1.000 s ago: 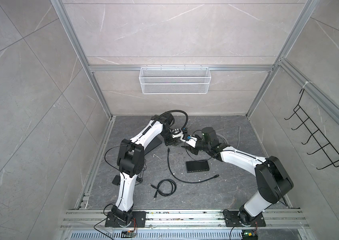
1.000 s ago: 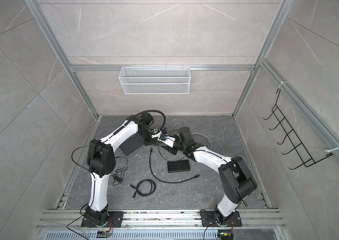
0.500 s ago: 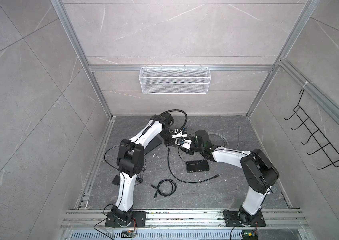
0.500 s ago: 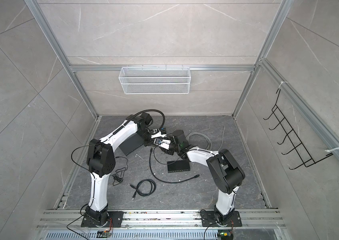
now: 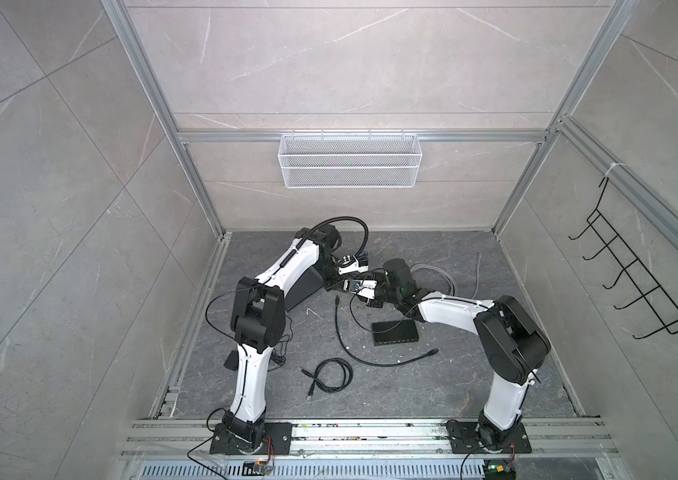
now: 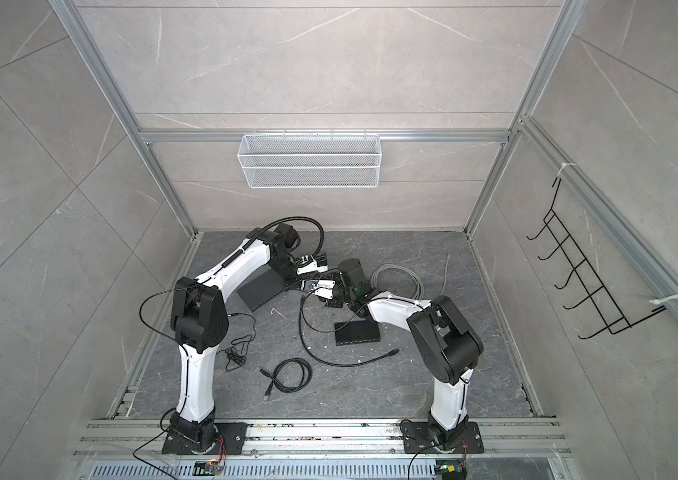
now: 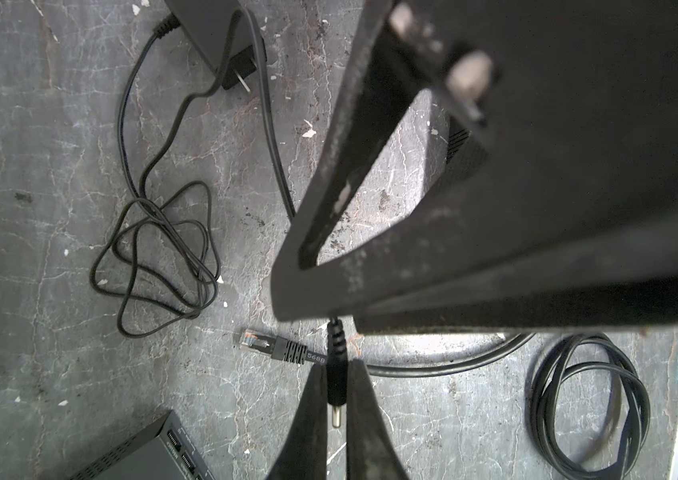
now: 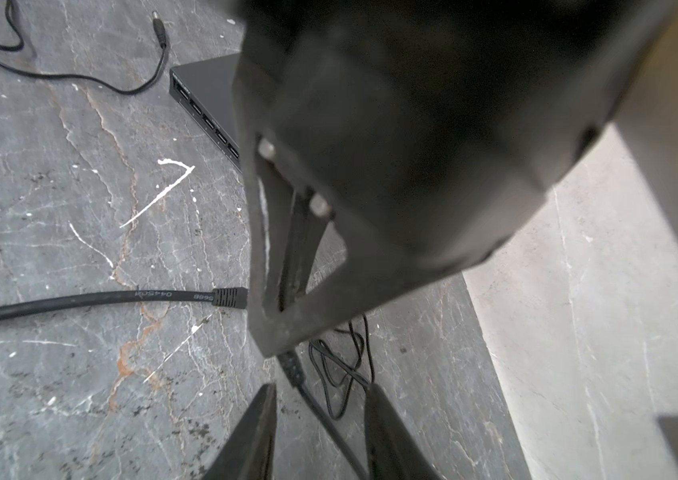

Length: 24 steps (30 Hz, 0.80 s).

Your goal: Insert the plug into the switch port

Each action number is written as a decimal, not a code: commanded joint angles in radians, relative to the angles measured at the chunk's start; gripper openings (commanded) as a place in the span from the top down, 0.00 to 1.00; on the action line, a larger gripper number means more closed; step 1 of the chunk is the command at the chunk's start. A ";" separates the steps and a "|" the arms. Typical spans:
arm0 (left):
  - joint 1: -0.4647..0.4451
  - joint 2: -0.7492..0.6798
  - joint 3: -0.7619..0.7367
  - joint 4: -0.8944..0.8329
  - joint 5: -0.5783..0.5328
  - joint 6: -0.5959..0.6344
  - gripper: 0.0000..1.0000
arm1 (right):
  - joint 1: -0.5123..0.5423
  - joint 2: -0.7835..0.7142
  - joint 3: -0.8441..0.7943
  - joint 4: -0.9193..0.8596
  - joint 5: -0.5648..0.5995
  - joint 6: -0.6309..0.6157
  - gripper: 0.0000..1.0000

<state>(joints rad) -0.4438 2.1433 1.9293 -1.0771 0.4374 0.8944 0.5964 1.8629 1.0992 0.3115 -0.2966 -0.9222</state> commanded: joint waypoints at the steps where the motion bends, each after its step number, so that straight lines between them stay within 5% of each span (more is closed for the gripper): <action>1: -0.005 -0.044 0.021 -0.041 0.121 0.006 1.00 | 0.014 0.034 0.000 -0.027 0.048 -0.045 0.62; 9: 0.002 -0.075 -0.009 -0.048 0.202 0.024 1.00 | 0.015 0.045 -0.002 0.009 0.052 -0.058 0.63; 18: 0.014 -0.060 -0.009 -0.017 0.165 -0.011 1.00 | 0.016 0.018 -0.034 0.025 0.069 -0.072 0.87; 24: 0.052 -0.091 -0.036 0.062 0.194 -0.125 0.74 | 0.014 0.022 -0.044 0.010 0.098 -0.058 0.94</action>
<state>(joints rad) -0.4206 2.1273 1.9141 -1.0542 0.5785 0.8387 0.6121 1.8854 1.0710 0.3397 -0.2207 -0.9951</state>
